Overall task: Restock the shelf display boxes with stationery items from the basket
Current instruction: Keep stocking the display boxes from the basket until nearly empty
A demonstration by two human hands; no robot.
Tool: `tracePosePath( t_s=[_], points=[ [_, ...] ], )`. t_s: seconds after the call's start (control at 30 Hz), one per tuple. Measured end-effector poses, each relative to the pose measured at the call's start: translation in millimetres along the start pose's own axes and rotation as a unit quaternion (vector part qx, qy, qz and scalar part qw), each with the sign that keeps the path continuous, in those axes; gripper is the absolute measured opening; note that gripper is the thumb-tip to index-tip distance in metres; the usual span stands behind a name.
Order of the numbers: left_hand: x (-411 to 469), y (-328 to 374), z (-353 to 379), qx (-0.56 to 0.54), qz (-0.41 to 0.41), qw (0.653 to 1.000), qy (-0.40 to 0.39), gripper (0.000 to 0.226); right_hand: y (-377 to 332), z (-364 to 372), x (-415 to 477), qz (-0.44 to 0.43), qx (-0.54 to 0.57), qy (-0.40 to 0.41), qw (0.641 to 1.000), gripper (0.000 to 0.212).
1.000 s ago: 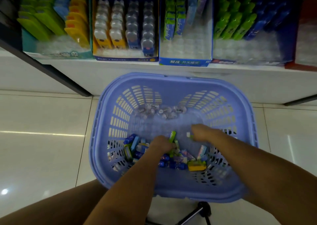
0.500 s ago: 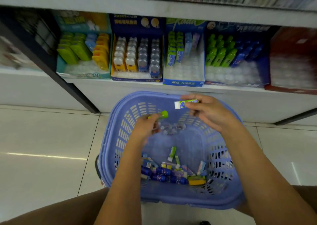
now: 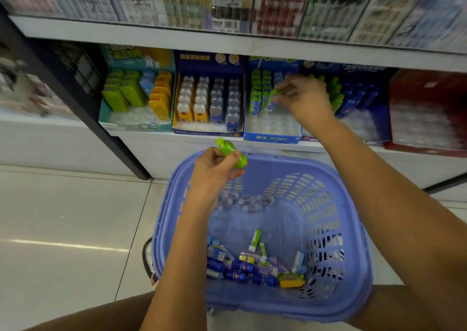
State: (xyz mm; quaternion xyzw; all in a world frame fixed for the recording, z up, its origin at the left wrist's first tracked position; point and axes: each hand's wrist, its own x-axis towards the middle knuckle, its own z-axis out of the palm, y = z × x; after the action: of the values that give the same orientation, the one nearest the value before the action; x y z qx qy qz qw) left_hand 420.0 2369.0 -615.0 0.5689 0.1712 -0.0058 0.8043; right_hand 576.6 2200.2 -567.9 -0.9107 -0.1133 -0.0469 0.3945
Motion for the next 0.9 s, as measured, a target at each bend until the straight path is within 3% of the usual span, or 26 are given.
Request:
tracePosePath(
  t_s=[0.27, 0.5, 0.63, 0.77, 0.9],
  points=[
    [2.3, -1.9, 3.1, 0.100, 0.014, 0.995, -0.025, 0.030, -3.0, 5.6, 10.8, 0.011, -0.015, -0.047, 0.999, 0.025],
    [-0.7, 4.0, 5.1, 0.153, 0.056, 0.987, -0.002, 0.018, 10.9, 19.6, -4.9, -0.053, -0.085, -0.013, 0.995, 0.032],
    [-3.3, 5.9, 6.4, 0.217, 0.094, 0.971, 0.040, 0.026, -1.2, 13.5, -29.4, -0.041, 0.002, 0.016, 0.999, 0.030],
    [-5.5, 5.0, 14.5, 0.297, 0.147, 0.941, 0.066, 0.025, -27.2, -0.5, -72.6, 0.046, 0.209, -0.118, 0.970, 0.017],
    [-9.5, 1.9, 35.5, 0.319, 0.212, 0.921, 0.077, 0.033, -33.7, -4.7, -92.5, 0.100, 0.278, -0.110, 0.949, 0.023]
  ],
)
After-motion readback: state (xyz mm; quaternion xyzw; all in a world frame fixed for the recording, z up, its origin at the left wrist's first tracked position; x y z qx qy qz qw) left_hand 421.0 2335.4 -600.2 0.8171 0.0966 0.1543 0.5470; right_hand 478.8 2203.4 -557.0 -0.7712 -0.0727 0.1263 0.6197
